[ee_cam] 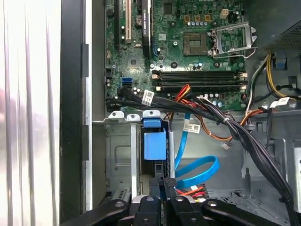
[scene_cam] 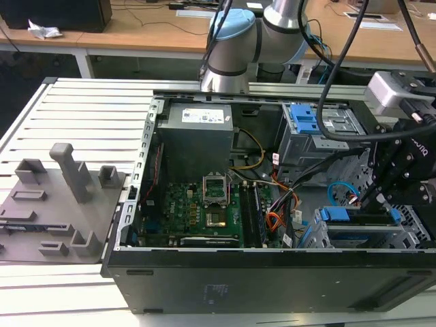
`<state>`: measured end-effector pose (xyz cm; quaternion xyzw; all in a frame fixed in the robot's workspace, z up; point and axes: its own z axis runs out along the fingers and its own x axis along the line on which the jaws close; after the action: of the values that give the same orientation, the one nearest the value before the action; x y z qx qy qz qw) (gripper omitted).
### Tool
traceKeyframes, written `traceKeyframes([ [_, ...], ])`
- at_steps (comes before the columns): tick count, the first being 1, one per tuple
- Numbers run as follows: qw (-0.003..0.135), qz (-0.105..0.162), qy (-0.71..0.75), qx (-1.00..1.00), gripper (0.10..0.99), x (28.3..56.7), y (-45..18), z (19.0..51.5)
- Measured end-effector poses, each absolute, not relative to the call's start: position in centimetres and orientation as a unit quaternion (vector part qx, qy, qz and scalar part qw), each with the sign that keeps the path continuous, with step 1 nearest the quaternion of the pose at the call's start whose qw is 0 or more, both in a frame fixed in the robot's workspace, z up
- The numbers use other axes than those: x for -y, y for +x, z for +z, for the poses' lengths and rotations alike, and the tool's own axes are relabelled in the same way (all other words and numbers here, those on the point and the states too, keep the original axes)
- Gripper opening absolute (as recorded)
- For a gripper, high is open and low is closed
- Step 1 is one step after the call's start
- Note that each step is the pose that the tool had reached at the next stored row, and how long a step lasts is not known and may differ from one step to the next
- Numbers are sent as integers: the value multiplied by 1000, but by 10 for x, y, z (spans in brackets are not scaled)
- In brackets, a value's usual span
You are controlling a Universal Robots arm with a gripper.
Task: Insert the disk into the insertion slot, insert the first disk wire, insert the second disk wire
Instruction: 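Insert the second disk wire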
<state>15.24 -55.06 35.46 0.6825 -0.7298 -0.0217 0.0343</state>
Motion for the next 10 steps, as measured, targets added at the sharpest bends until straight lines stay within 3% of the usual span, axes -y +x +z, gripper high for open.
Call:
traceKeyframes([
  [10, 38, -29, 677, 734, 161, 552, 156, 349],
])
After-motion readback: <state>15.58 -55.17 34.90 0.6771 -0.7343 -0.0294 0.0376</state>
